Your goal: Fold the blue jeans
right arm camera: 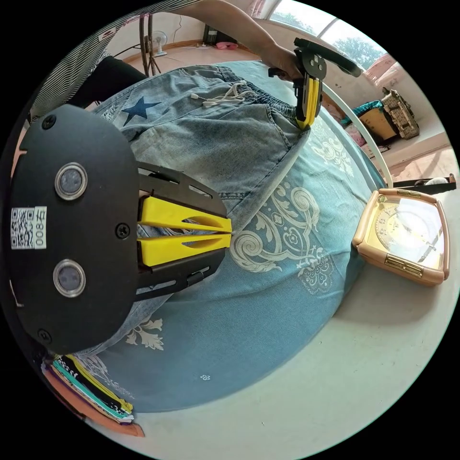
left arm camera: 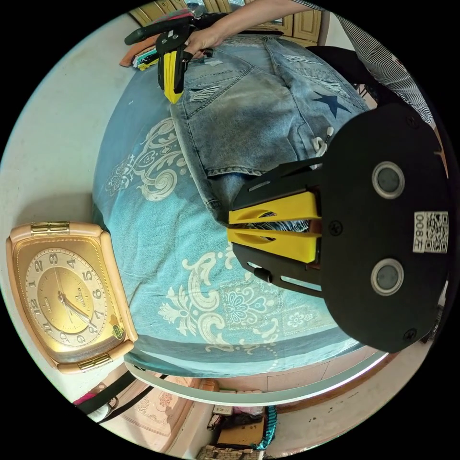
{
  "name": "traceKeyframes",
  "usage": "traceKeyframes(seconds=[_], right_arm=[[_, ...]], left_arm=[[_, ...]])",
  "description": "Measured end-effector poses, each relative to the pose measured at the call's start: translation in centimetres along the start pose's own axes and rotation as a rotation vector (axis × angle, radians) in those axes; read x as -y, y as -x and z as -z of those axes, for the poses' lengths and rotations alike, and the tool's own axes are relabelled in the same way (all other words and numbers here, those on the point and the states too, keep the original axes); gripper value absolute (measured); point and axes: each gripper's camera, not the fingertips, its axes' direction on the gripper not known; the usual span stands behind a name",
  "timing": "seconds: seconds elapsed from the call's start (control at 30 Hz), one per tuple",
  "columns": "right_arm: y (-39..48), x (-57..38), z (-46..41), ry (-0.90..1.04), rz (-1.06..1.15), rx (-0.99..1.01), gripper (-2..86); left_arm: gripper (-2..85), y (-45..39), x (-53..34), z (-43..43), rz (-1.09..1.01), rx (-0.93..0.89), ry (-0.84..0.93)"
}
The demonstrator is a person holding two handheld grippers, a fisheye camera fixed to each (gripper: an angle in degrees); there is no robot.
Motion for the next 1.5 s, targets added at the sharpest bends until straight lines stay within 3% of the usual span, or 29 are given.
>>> traceKeyframes(seconds=[0.93,1.5], right_arm=[[13.3,-21.2,9.2,-0.167,-0.111,0.124,0.2],[28.1,-35.1,3.6,-0.056,-0.023,0.167,0.2]], left_arm=[[1.0,-5.9,-21.8,10.8,-0.072,-0.057,-0.105],[0.8,-8.7,-39.5,6.0,-0.117,-0.072,0.020]])
